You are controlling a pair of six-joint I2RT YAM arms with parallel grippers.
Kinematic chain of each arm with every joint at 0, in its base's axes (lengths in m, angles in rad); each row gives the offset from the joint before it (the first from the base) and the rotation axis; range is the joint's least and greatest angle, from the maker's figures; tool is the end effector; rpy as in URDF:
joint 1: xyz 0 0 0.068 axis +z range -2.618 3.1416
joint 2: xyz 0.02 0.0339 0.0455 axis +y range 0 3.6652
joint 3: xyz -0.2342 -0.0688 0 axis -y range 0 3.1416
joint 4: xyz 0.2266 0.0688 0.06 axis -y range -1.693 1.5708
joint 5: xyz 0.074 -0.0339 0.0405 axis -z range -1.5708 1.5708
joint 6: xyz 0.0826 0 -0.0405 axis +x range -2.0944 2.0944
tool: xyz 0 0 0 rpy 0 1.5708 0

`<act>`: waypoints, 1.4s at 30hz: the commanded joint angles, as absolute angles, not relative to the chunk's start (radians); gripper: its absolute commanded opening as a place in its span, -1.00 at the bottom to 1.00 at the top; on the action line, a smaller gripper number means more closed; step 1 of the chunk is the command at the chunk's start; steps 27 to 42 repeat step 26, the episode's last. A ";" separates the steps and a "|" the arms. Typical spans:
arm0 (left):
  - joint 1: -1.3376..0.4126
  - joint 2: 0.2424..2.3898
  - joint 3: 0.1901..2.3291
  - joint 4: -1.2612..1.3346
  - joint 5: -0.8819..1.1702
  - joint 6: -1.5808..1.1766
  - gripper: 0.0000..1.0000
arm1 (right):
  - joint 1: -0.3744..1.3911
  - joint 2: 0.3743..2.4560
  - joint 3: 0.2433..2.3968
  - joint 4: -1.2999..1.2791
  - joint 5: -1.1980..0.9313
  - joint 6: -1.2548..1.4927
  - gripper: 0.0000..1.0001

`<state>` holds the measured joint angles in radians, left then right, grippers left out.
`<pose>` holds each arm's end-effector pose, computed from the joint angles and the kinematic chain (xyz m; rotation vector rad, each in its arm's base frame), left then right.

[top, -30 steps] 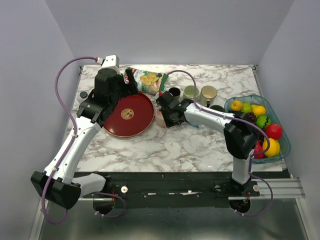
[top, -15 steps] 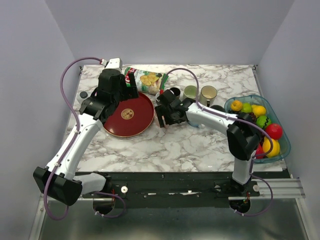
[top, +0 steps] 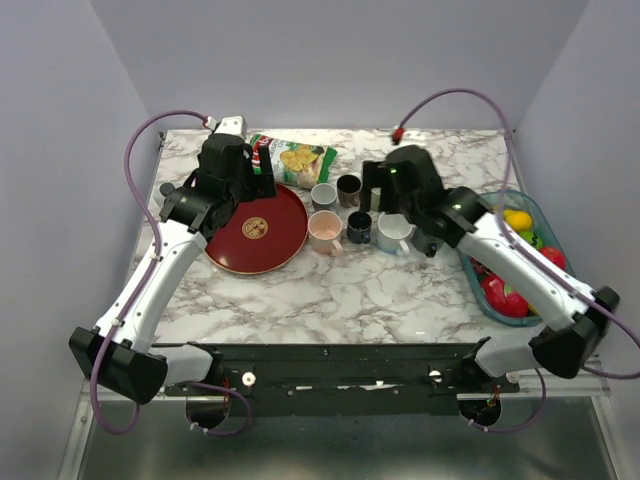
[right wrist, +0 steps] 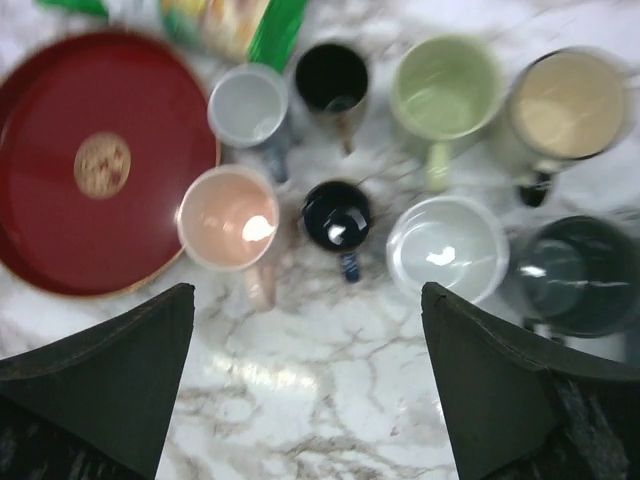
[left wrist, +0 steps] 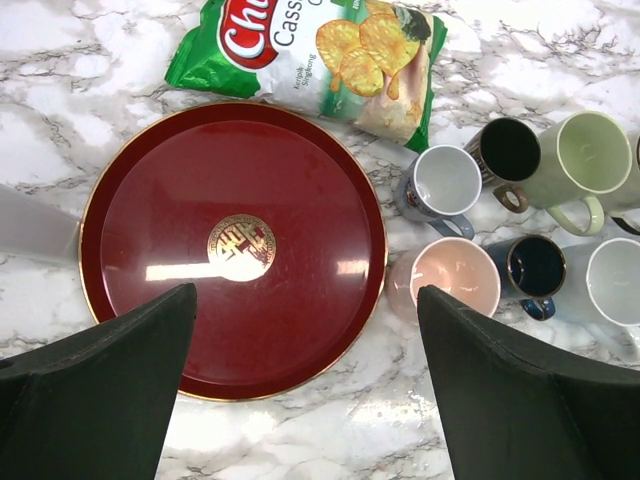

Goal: Turn the mug right side up

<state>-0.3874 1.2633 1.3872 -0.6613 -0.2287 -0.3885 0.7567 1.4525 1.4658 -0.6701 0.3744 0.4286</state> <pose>0.2841 -0.0957 0.3452 -0.1380 2.0963 -0.2277 0.2662 0.2098 0.3169 -0.1555 2.1811 0.2559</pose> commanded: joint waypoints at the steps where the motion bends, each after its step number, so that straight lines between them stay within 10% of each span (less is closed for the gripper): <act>1: -0.387 1.218 1.410 -0.693 -0.273 -0.362 0.98 | 0.674 1.222 1.451 -0.597 0.607 0.387 1.00; 42: -0.385 1.126 1.514 -0.721 -0.276 -0.310 0.97 | 0.632 1.078 1.545 -0.548 0.646 0.304 0.99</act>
